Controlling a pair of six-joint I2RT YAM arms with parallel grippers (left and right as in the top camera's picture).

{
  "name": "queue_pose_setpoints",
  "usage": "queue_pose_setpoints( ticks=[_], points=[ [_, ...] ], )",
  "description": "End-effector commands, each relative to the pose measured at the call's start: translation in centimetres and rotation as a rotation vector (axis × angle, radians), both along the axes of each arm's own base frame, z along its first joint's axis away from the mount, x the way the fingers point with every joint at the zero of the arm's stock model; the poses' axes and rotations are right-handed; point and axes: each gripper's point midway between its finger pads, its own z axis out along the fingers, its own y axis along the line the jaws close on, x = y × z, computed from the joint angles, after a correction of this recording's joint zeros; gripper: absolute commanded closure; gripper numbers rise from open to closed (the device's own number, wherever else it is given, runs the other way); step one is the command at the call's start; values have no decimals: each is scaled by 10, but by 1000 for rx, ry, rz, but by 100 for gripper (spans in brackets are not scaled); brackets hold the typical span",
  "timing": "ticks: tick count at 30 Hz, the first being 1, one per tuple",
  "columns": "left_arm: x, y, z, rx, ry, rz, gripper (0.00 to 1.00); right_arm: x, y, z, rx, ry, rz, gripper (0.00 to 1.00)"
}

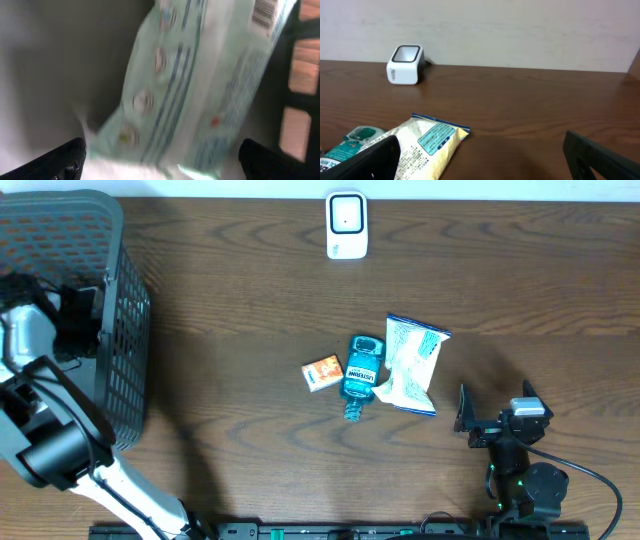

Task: Scan the item barcode
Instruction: 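Close the left gripper on the green wipes pack inside the basket, then lift the wipes pack out of the basket toward the table center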

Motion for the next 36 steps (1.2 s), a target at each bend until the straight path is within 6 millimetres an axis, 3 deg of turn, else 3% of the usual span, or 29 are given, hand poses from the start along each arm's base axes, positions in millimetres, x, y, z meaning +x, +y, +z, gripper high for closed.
queue_pose_setpoints(
  ticks=[1,12,22,29,36],
  points=[
    [5,8,-7,133,30,-75,2,0,0,-1,7,5,-2,1],
    [31,11,-12,244,-19,-157,2,0,0,-1,7,5,-2,1],
    [39,14,-32,244,-25,-157,1,0,0,-1,7,5,-2,1],
    [36,16,-43,216,-2,-92,27,0,0,-1,7,5,-2,1],
    [21,31,-45,158,27,97,41,0,0,-1,7,5,-2,1]
  ],
)
